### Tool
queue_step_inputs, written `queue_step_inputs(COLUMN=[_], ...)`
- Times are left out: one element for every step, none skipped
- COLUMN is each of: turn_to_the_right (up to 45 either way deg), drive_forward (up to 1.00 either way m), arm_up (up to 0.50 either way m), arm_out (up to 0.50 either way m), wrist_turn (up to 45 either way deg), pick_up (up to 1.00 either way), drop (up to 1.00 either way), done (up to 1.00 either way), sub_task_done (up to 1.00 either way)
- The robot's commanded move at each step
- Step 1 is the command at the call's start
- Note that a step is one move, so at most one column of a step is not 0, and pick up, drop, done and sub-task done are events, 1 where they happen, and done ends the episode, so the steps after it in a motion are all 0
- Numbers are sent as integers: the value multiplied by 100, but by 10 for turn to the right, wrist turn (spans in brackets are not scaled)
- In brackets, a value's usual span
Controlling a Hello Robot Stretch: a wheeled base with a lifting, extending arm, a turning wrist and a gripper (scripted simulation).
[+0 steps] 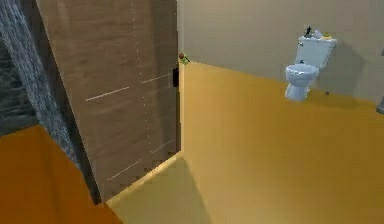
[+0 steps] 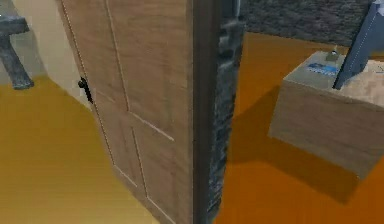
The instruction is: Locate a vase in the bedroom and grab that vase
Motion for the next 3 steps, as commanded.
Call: queue_step_inputs(turn_to_the_right=[0, 180, 0], drive_forward=[10, 0, 100], arm_up=[0, 0, 0], arm_out=[0, 0, 0], wrist_turn=[0, 0, 0], pick_up=[0, 0, 0], drop=[0, 0, 0], done=[0, 0, 0], sub_task_done=[0, 0, 0])
